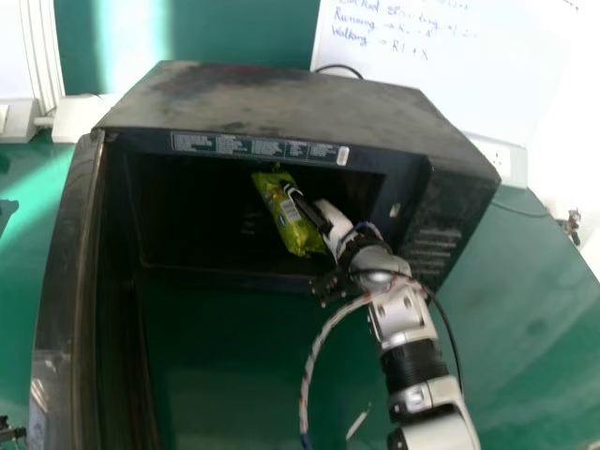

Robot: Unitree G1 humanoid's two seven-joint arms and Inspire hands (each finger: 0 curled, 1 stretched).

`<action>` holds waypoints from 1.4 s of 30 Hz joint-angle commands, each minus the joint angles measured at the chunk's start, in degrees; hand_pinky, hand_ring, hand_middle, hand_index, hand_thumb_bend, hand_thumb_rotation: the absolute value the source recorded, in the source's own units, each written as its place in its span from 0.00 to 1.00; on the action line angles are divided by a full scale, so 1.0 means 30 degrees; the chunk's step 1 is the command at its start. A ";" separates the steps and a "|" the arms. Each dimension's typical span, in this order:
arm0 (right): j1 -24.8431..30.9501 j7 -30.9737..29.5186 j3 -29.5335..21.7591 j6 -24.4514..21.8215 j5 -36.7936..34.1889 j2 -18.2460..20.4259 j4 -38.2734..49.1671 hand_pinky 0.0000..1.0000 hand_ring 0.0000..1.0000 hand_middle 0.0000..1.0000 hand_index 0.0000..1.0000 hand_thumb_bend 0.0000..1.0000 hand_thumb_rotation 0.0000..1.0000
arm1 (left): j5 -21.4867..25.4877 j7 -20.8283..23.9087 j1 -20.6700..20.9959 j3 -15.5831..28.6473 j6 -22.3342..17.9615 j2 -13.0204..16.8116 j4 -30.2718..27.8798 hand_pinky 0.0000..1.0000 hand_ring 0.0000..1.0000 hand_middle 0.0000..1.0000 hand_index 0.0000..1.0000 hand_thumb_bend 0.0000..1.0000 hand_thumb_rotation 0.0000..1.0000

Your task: Put biscuit inside oven

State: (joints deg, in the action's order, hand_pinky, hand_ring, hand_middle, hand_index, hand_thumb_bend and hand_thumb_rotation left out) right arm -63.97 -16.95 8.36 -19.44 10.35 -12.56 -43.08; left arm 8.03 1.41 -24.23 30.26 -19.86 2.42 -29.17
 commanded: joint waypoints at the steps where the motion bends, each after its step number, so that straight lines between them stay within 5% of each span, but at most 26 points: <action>1: -0.0970 0.0219 -0.0097 0.0553 0.0000 0.0251 -0.0872 0.09 0.14 0.21 0.47 0.51 0.13 | 0.0036 0.0100 -0.0212 -0.0027 -0.0047 -0.0118 -0.0262 0.97 0.91 0.90 0.97 0.93 1.00; 12: -0.2494 0.1067 0.0214 0.2404 0.0712 0.0632 -0.4741 0.09 0.15 0.22 0.47 0.52 0.13 | 0.0023 0.0101 -0.0187 -0.0017 0.0051 -0.0126 -0.0257 0.97 0.92 0.90 0.97 0.94 1.00; 19: -0.2923 0.2070 0.2231 0.4008 0.3295 0.0414 -0.5558 0.14 0.19 0.26 0.47 0.52 0.14 | -0.0029 0.0095 -0.0159 -0.0017 -0.0017 -0.0117 -0.0201 0.97 0.92 0.90 0.97 0.94 1.00; 26: -0.3083 0.2714 0.2830 0.3862 0.4309 0.0589 -0.5740 0.13 0.20 0.28 0.47 0.52 0.15 | -0.0124 0.0109 -0.0224 -0.0090 -0.0013 -0.0190 -0.0304 0.97 0.92 0.90 0.98 0.94 1.00; 42: -0.3014 0.3461 0.3369 0.4236 0.5411 0.0484 -0.5659 0.30 0.37 0.42 0.48 0.51 0.17 | -0.0411 0.0128 -0.0383 -0.0229 -0.0018 -0.0433 -0.0638 0.97 0.92 0.90 0.97 0.93 1.00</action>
State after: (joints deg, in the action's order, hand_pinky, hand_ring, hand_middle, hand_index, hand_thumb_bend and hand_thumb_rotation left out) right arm -71.62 -7.52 18.28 -7.48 26.28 -11.22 -60.16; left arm 7.30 1.42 -24.54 29.93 -19.80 1.47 -30.49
